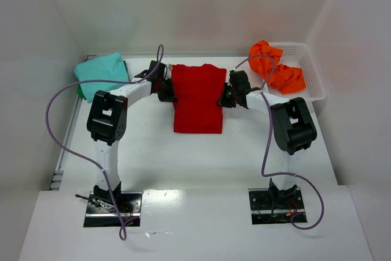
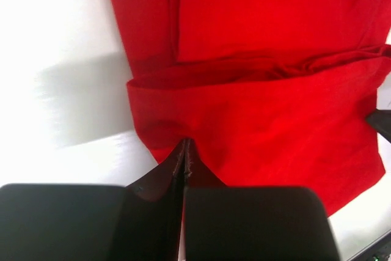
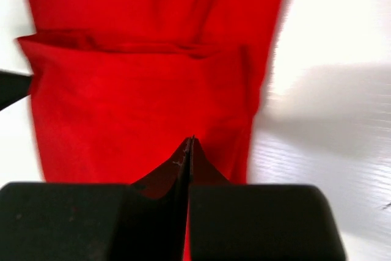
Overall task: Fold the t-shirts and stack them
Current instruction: Fold the folded rectangular tshirt in 1/3 of the way, then grab one side of the 2/3 rectangular tshirt with both arms
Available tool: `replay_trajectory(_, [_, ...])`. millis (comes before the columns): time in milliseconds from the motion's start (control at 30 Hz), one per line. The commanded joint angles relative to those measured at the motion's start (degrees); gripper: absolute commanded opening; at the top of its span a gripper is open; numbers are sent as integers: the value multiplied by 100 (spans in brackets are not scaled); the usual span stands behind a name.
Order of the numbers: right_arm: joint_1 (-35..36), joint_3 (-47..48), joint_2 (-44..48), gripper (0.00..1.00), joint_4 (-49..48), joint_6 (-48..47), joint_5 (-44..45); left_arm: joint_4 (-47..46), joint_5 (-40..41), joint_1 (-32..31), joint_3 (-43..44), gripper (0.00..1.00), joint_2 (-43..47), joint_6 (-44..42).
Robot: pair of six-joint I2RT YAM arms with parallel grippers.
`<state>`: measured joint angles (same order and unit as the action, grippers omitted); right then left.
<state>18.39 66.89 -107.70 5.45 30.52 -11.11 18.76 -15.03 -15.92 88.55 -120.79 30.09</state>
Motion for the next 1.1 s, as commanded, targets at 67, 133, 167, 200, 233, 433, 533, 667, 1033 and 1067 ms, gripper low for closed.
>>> replay_trajectory(67, [24,166,-216,0,-1,-170,601,-66,52,124,153,0,-181,-161])
replay_trajectory(133, [24,166,-321,0,69,-170,689,118,52,125,276,0,-243,-222])
replay_trajectory(167, [24,218,-322,0,148,-170,777,119,52,125,276,1,-295,-283])
replay_trajectory(200, [24,219,-322,0,149,-170,777,180,52,177,337,3,-296,-284])
replay_trajectory(233, [24,271,-322,0,219,-230,856,180,52,177,338,4,-235,-345])
replay_trajectory(433, [-98,447,336,3,491,-354,1103,426,263,177,285,19,573,-644])
replay_trajectory(533, [-99,447,960,21,772,-407,1103,663,404,177,163,31,1222,-785])
replay_trajectory(667, [-99,-140,1926,41,835,-276,900,734,18,177,-469,49,1899,-846])
replay_trajectory(1033, [875,-2004,2763,73,1019,383,856,154,-229,-174,-3238,71,3237,-152])
replay_trajectory(1067, [955,-2083,2711,73,1019,445,857,154,-229,-174,-3291,72,3237,-152])
